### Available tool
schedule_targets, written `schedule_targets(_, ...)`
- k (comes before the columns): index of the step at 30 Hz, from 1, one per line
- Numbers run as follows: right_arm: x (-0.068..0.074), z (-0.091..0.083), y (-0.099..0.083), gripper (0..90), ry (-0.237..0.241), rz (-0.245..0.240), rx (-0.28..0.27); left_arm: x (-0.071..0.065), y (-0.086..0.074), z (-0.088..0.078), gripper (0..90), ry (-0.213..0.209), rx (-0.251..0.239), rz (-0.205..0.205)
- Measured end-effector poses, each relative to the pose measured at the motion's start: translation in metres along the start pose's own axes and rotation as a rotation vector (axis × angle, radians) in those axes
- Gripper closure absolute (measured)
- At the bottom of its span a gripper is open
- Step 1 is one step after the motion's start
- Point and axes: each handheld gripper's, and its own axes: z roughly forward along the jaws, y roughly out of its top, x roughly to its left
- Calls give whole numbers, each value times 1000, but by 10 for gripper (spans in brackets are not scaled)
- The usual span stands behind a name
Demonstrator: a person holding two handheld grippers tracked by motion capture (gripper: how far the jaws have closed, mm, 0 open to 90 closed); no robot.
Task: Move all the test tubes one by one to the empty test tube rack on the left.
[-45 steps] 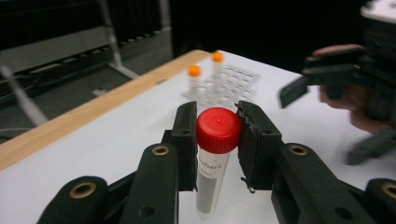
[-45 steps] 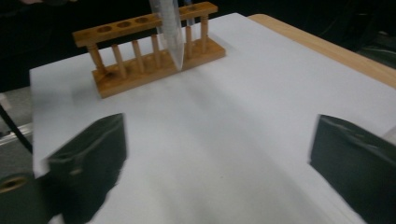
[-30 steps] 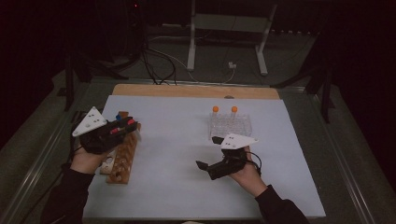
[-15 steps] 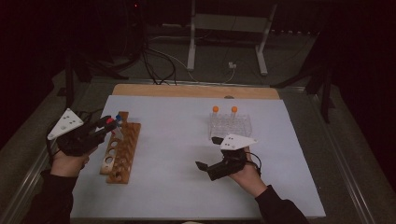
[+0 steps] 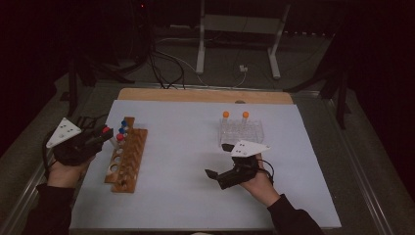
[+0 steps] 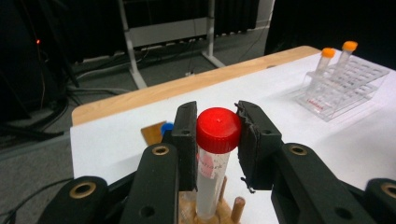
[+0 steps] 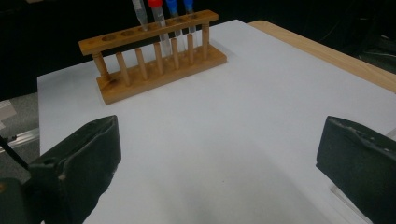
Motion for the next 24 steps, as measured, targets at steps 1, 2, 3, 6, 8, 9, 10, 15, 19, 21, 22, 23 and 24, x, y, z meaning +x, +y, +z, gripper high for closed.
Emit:
schedule_targets(1, 0, 0, 0, 0, 0, -2, 1, 0, -1, 1, 713, 5, 5, -1)
schedule_targets(2, 0, 0, 0, 0, -1, -1, 1, 0, -3, 1, 713, 2, 9, -3)
schedule_targets(3, 0, 0, 0, 0, 0, 2, 1, 0, -4, 2, 713, 2, 12, -5)
schedule_targets(6, 0, 0, 0, 0, 1, -1, 2, -1, -7, 6, 713, -4, 29, -4)
schedule_targets(8, 0, 0, 0, 0, 1, 2, 1, 0, -10, 8, 713, -8, 37, -12)
schedule_targets(9, 0, 0, 0, 0, 2, 2, 3, 0, -11, 10, 713, -6, 43, -11)
schedule_targets(10, 0, 0, 0, 0, 1, -1, 3, 0, -12, 11, 713, -7, 50, -12)
schedule_targets(15, 0, 0, 0, 1, 5, -3, 7, -1, -16, 14, 713, -11, 68, -14)
schedule_targets(19, 0, 0, 0, 0, 10, -8, 4, 0, -20, 16, 713, -15, 82, -26)
schedule_targets(21, 0, -1, 0, 0, 11, -6, 4, 0, -23, 18, 713, -20, 90, -31)
schedule_targets(22, 0, -1, 0, 0, 11, -7, 4, 1, -24, 19, 713, -26, 97, -34)
schedule_targets(23, 0, -1, 0, 0, 11, -8, 3, 1, -25, 20, 713, -26, 103, -36)
schedule_targets(24, 0, -1, 0, 0, 11, -7, 3, 2, -26, 21, 713, -28, 109, -39)
